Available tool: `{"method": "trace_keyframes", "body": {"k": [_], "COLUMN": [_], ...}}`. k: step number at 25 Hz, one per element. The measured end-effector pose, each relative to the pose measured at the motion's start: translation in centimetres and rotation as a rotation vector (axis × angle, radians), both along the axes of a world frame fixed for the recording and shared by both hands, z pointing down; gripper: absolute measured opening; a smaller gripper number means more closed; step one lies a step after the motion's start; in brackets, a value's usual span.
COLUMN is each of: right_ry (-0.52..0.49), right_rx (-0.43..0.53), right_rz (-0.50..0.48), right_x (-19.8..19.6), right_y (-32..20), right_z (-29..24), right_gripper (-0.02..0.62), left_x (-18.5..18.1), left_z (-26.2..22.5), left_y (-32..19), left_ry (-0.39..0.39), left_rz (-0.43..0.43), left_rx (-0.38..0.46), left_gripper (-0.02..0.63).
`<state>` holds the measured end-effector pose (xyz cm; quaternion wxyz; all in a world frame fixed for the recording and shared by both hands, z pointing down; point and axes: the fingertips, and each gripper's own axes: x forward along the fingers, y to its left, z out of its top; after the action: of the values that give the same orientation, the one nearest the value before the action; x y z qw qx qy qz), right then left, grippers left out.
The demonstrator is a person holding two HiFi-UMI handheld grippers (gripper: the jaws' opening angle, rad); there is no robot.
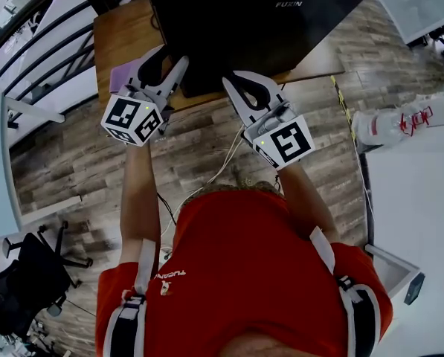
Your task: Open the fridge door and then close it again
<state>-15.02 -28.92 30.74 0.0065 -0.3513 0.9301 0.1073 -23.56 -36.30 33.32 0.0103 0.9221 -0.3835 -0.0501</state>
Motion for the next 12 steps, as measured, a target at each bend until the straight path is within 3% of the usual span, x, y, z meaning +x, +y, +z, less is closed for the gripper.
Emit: {"method": "trace_keyframes", "body": {"k": [12], "right_ry": [-0.001], "right_rx": [-0.018], "right_rz": [-0.013], "right_x": [0.18], "right_y": [0.8], "right_z": [0.39], "right_gripper": [0.026], "left_x": [-0.19], "left_z": [-0.12], "left_y": [0.21], "left_ry": [-0.032], "left_rz": [-0.052], "left_rx": [-0.004], "left_gripper": [0.173]}}
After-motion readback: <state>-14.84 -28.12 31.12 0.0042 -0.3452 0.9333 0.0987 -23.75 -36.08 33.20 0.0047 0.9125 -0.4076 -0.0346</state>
